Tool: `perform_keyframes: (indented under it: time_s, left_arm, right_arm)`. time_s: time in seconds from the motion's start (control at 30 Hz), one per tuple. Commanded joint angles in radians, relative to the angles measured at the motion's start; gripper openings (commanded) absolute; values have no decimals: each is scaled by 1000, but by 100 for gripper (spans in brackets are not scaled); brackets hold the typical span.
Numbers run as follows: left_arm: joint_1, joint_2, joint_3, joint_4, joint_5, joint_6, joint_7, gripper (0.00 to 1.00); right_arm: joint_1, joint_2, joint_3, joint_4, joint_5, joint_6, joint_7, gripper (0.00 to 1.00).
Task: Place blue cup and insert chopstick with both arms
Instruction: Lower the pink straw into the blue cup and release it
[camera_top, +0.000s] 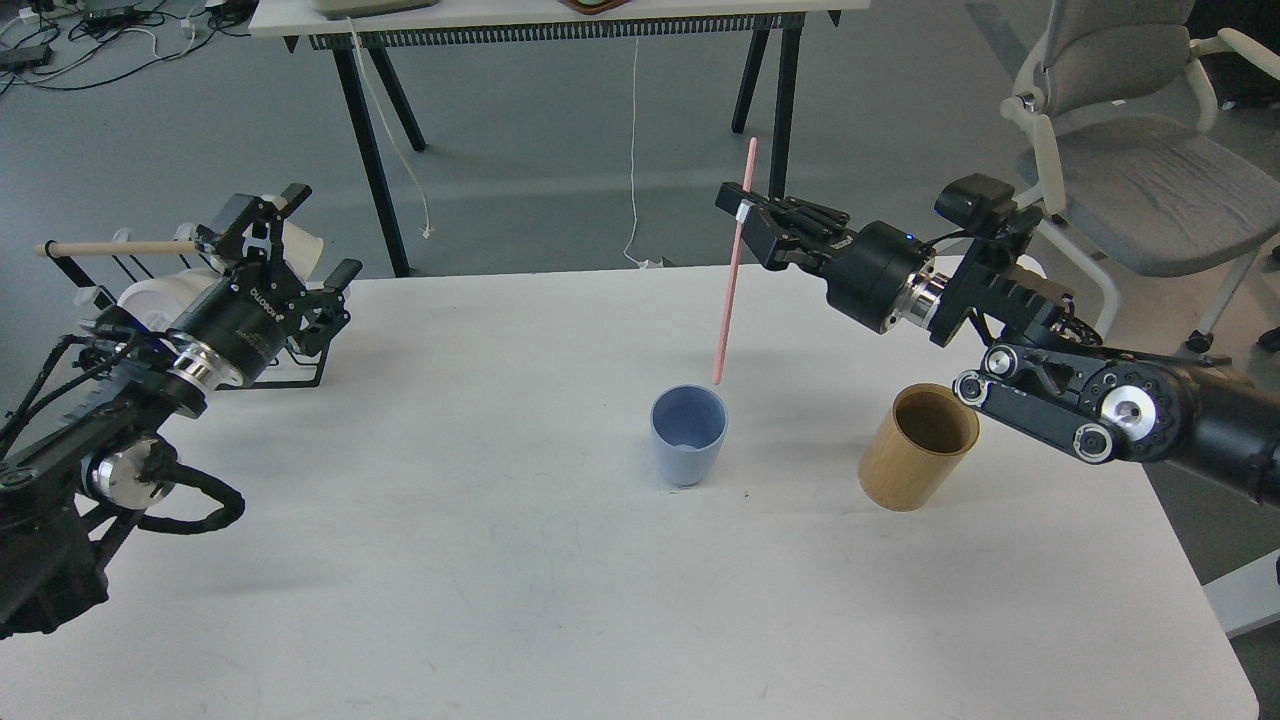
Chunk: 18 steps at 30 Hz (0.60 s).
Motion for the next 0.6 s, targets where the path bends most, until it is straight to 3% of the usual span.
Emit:
perform_keyframes:
  time_s: [0.0, 0.33, 0.43, 0.5, 0.53, 0.57]
  left_arm:
    - [5, -11, 0, 12, 0, 0, 0, 98]
    - [14, -11, 0, 16, -2, 0, 0, 98]
    - [14, -11, 0, 16, -2, 0, 0, 98]
    - [19, -11, -1, 16, -2, 0, 0, 98]
    - [19, -11, -1, 16, -2, 0, 0, 98]
    - [19, -11, -1, 16, -2, 0, 0, 98]
  right_arm:
    - [-5, 34, -36, -41, -4, -19, 0, 1]
    - [-21, 126, -101, -128, -4, -61, 0, 4]
    - [-28, 136, -102, -128, -4, -61, 0, 12]
    - [-34, 142, -101, -128, -4, -61, 0, 28]
    - [-38, 145, -101, -127, -3, -61, 0, 45]
    - [-41, 148, -101, -128, -1, -61, 0, 57]
